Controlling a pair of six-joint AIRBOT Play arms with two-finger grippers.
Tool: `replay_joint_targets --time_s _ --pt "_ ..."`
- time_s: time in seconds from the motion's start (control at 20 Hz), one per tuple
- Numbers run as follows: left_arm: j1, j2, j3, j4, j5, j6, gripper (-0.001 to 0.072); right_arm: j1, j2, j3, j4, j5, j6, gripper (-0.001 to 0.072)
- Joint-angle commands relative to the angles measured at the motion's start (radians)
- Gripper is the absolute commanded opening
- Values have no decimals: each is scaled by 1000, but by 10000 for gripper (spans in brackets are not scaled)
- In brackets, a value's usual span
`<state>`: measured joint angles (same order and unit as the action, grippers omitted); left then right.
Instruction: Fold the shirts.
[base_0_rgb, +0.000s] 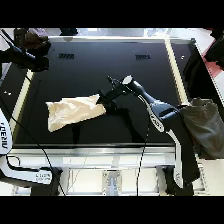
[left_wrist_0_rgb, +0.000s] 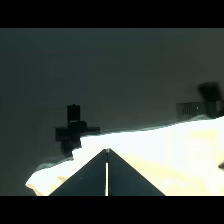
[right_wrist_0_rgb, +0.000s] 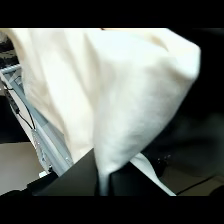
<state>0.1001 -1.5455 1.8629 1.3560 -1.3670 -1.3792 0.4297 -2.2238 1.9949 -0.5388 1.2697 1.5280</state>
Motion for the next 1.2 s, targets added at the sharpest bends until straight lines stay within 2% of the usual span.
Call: replay_joint_targets --time_s 0.0,0.05,0.3,0.45,0.7,0.9,1.15 --pt "1 0 0 1 0 0 11 -15 29 99 -36 74 -31 14" --pt "1 0 0 1 0 0 12 -37 64 95 -86 83 -30 14" --pt "1 0 0 1 -9 0 11 -211 296 52 -518 183 -13 14" --pt "1 0 0 1 -8 0 11 -359 420 34 -676 213 8 14" --pt "1 0 0 4 -8 0 11 -663 558 19 -753 321 7 14" --pt "-1 0 -1 3 -8 -1 11 -921 661 19 -765 335 -2 15" --pt "-7 -1 -1 3 -9 -5 11 -1189 778 -5 -755 462 -42 14"
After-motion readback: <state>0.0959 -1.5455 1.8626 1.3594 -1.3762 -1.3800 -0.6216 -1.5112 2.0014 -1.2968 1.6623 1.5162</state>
